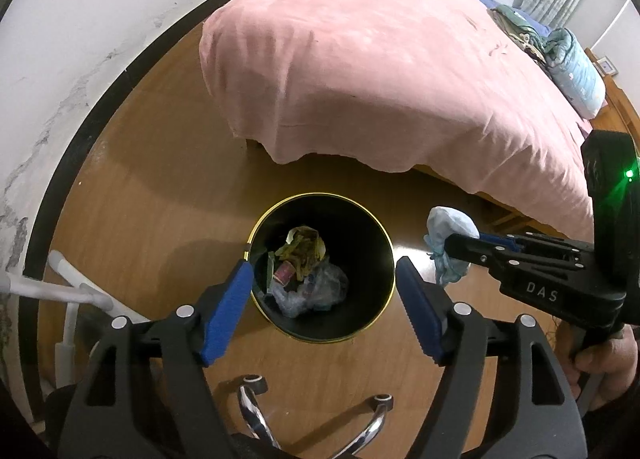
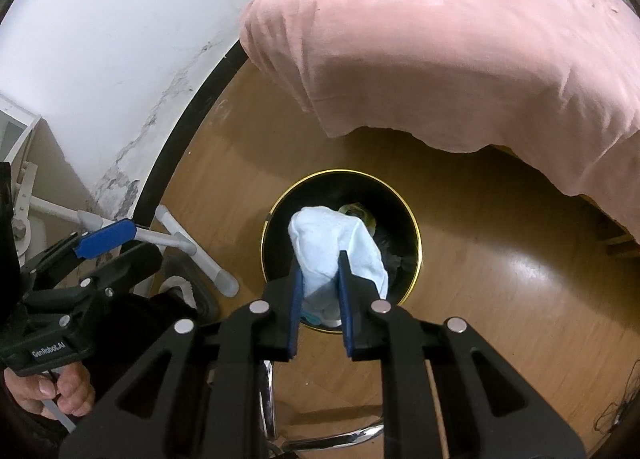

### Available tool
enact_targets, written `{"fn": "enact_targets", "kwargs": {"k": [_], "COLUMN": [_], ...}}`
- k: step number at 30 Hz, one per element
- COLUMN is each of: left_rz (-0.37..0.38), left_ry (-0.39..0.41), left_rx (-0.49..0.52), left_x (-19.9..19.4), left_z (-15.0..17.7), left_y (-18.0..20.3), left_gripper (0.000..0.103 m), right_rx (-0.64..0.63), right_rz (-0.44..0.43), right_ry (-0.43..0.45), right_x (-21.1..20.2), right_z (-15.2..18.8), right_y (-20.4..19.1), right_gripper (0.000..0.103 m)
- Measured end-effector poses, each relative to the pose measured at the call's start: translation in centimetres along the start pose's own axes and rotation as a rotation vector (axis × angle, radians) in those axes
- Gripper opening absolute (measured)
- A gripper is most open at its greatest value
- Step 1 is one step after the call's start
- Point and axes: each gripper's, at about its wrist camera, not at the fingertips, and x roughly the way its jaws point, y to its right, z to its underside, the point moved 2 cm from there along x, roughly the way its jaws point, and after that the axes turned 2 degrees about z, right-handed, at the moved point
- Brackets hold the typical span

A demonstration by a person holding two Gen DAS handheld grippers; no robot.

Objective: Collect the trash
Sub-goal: 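Carry the pink box and white cloth over the black bin and open both grippers, then grasp the white face mask with the left gripper while the right grasps the crumpled paper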

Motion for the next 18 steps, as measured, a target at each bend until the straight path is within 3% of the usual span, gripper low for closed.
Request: {"fn": "enact_targets", "kwargs": {"k": [2, 3, 4, 6, 12, 18], "left_rz": [-0.001, -0.001, -0.005, -0.013, -0.029, -0.049], "left_ry": [0.002, 0.004, 0.011, 0.022, 0.072, 0.214], "left_rx": [-0.001, -0.004, -0.009, -0.015, -0.020, 0.010], "left_x": [-0.2, -0.4, -0.7, -1.2, -4.6, -13.8], "left_z": [0.1, 0.1, 0.2, 0.1, 0.1, 1.0], "left_y": [-0.3, -0.4, -0.6, -0.8, -1.2, -1.9], "left_gripper": [0.074, 0.077, 0.081, 0.084, 0.091, 0.096], "right_rx": [-0.002, -0.003, -0.003, -0.007, -0.037, -0.146], "right_rz": [-0.009, -0.014, -0.014, -0.007, 0.001, -0.017], "right_ry": [0.002, 0.007, 0.014, 0.045, 0.082, 0.189], "right_x": [-0.2, -0.5, -0.7, -1.6, -4.1, -9.7], "right_z": [-0.1, -0.1, -0.2, -0.3, -0.7, -1.6], "right_y": [-0.2, -0.4, -0.5, -0.8, -2.6, -8.3], "right_gripper": [0.020, 0.033, 0.054, 0.069, 0.070, 0.082]}}
